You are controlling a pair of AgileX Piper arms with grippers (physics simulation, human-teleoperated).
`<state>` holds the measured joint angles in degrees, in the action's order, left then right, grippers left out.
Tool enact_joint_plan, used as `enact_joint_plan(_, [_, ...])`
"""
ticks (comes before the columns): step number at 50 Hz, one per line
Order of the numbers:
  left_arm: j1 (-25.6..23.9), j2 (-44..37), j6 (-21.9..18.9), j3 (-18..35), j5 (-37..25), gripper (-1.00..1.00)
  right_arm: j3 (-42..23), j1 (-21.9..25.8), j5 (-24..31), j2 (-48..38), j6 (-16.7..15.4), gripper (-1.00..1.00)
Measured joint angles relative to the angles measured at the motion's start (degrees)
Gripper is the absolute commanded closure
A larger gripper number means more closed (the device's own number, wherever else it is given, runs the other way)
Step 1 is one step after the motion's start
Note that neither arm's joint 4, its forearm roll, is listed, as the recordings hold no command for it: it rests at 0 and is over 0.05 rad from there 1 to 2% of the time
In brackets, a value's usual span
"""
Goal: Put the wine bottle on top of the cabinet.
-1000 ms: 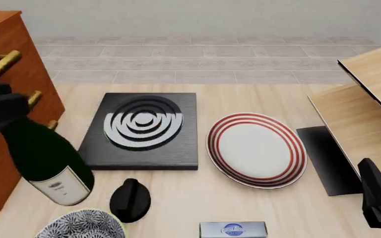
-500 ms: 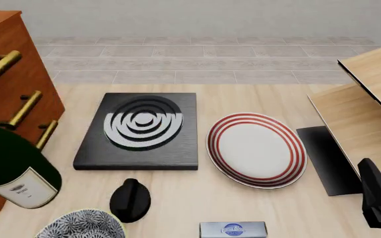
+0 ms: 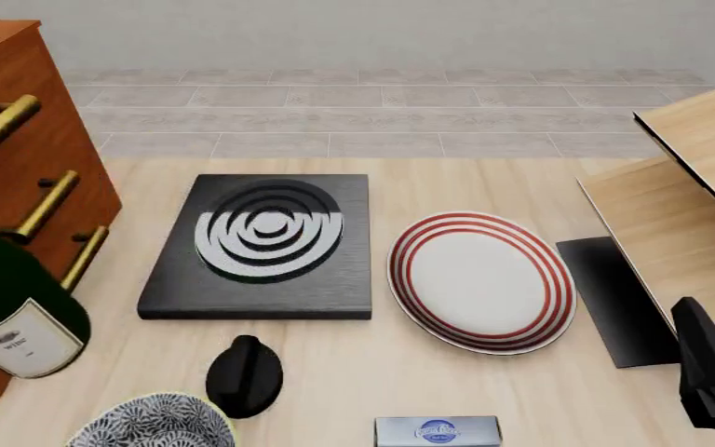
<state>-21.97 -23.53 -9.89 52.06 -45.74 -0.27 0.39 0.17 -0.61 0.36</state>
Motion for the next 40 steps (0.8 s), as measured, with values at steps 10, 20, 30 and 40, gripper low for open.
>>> enact_joint_plan(10, [-0.7, -1.5, 1.6, 5.7, -3.1, 1.00, 0.0, 0.0, 0.0, 0.0, 0.0, -1.00])
enact_joint_plan(20, [0.0, -3.9, 2.0, 11.9, -7.4, 1.00, 0.0, 0.0, 0.0, 0.0, 0.0, -1.00])
enact_joint_plan(30, [1.1, -6.7, 2.0, 16.4, -10.4, 1.00, 0.0, 0.0, 0.0, 0.0, 0.0, -1.00])
enact_joint_plan(40, [2.6, -11.1, 0.8, 21.9, -13.1, 1.00, 0.0, 0.0, 0.0, 0.0, 0.0, -1.00])
